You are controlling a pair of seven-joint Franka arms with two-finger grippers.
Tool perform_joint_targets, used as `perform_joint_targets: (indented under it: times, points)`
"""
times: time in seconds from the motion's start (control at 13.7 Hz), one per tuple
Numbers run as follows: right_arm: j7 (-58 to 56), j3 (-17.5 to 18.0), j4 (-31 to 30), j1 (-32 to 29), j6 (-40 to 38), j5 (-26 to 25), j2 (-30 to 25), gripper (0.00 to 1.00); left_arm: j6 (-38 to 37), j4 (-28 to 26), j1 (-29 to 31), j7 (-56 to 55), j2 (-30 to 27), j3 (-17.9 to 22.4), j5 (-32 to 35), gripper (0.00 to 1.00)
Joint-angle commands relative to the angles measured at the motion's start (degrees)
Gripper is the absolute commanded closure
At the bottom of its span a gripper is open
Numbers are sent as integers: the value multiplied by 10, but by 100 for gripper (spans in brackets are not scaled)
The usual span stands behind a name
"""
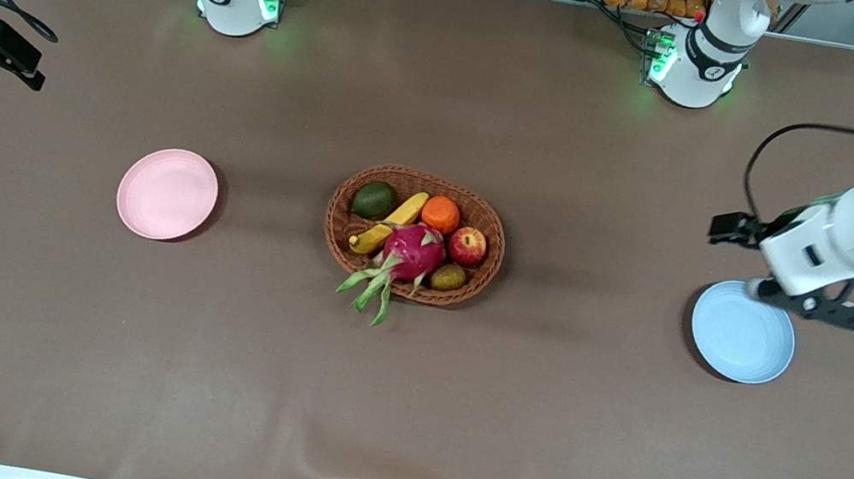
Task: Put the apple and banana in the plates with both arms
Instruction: 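Reach the open left gripper over the red apple in the basket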
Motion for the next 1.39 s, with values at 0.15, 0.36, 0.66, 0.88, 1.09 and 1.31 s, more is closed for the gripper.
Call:
perform_joint_targets:
  times: [0.15, 0.36, 0.66, 0.88, 1.09, 1.31]
  points:
    - [4, 1, 4, -1, 2, -12, 2, 0, 93, 15, -61, -65, 68, -2, -48, 0]
    - [4, 1, 4, -1, 2, -11, 2, 0, 141, 17, -92, -145, 109, -2, -86, 0]
    - [4, 0, 4, -1, 1, -11, 2, 0, 188, 14, -142, -158, 149, -1, -91, 0]
    - [4, 0, 3, 0, 2, -12, 2, 0, 239, 11, -182, -220, 179, -2, -92, 0]
    - [3, 0, 3, 4, 3, -12, 2, 0, 300, 16, -220, -288, 215, -2, -95, 0]
    - [-2, 0, 1, 0, 2, -12, 2, 0, 322, 18, -244, -312, 243, -2, -100, 0]
